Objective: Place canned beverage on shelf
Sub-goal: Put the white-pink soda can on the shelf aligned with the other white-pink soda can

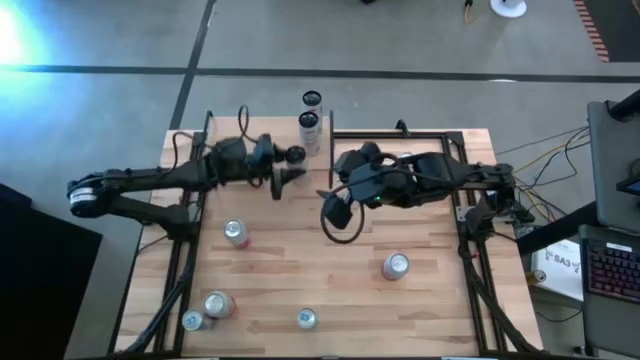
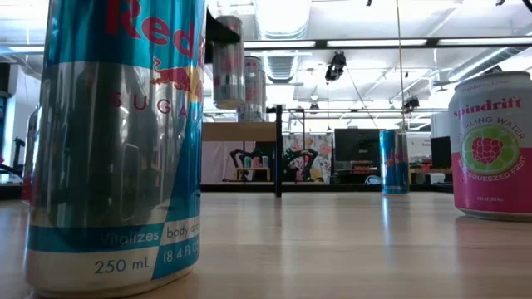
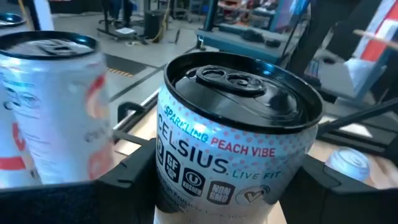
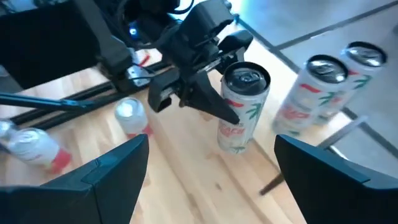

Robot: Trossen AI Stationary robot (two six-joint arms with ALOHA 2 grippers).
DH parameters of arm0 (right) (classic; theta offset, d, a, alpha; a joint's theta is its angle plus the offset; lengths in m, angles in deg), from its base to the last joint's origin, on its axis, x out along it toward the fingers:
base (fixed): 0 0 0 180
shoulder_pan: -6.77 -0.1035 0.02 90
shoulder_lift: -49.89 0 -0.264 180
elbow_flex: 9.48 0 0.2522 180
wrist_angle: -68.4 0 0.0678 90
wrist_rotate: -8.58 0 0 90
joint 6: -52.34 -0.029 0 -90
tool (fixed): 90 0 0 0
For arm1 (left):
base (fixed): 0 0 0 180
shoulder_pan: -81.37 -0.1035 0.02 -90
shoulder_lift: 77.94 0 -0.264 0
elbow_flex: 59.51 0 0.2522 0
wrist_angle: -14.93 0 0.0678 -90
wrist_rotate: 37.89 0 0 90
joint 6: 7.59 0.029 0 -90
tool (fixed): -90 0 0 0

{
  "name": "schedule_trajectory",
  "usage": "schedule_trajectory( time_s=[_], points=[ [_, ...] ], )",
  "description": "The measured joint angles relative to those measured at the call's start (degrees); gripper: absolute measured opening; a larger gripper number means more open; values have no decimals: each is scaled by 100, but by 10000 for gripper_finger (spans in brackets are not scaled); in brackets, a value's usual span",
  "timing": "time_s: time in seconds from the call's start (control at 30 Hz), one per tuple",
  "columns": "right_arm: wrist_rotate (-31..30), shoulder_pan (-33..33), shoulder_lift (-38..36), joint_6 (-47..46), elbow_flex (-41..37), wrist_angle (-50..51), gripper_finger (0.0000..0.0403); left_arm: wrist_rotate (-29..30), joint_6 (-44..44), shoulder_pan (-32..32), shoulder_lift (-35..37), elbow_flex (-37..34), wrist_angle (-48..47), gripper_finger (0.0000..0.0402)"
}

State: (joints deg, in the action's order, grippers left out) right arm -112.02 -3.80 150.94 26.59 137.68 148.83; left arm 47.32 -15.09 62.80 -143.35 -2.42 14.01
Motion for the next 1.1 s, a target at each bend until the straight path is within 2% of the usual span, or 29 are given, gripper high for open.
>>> schedule_trajectory(
  time_s=[0.1,0.2,0.4,0.7,0.87,1.1],
  points=[
    [-95,48,-64,34,0,196,333,-664,-5,-422,-319,0,439,212],
    [-94,125,-98,34,0,406,333,-985,-1,-622,-610,28,722,212],
    [-92,320,-100,47,-7,617,333,-1028,471,-655,-1081,678,390,212],
    [-51,474,-109,284,-7,673,329,-1129,1030,-672,-1784,2000,-1407,213],
    [-49,477,-116,335,-7,710,329,-1244,966,-746,-1830,2124,-1546,213],
    [-49,517,-116,389,-7,734,329,-1225,852,-837,-1446,1903,-1521,213]
  ],
)
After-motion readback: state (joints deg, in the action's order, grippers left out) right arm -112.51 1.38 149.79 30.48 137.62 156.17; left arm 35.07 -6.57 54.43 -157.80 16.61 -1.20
